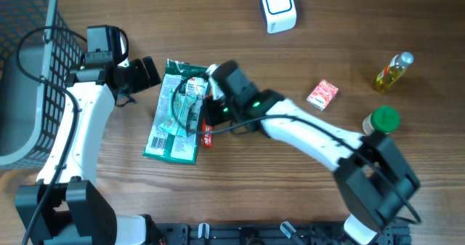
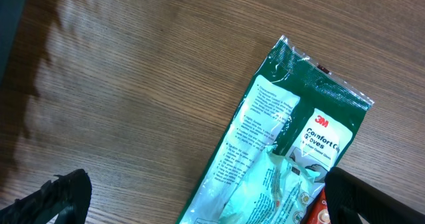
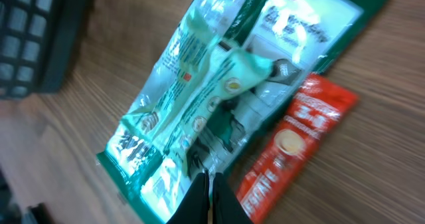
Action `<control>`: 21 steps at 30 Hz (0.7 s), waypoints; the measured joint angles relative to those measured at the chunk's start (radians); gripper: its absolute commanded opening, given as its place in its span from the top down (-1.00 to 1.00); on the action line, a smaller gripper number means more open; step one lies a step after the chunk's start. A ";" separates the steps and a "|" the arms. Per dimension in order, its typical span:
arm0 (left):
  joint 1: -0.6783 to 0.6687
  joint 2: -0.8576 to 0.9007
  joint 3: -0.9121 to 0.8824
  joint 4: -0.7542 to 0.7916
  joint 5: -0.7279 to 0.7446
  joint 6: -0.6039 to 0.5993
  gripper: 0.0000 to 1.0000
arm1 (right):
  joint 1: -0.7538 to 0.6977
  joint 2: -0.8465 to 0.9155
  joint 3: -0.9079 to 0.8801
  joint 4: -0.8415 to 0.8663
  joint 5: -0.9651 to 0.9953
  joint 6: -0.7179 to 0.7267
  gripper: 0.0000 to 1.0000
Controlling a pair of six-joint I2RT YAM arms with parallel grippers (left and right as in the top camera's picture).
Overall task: Scan the item barcode
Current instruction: 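Reach the right gripper to the red Nescafe sachet and grasp it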
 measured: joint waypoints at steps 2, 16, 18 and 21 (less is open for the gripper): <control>0.000 0.000 0.000 0.000 0.000 0.000 -1.00 | 0.038 0.070 -0.001 0.052 0.007 0.005 0.91; 0.000 0.000 0.000 0.000 0.000 0.000 -1.00 | 0.050 0.169 0.003 -0.048 0.255 0.033 0.91; 0.000 0.000 0.000 0.000 0.000 0.000 -1.00 | 0.050 0.163 0.013 -0.098 0.322 0.032 0.86; 0.000 0.000 0.000 0.000 0.000 0.000 -1.00 | 0.043 0.148 0.021 -0.179 0.405 0.025 0.80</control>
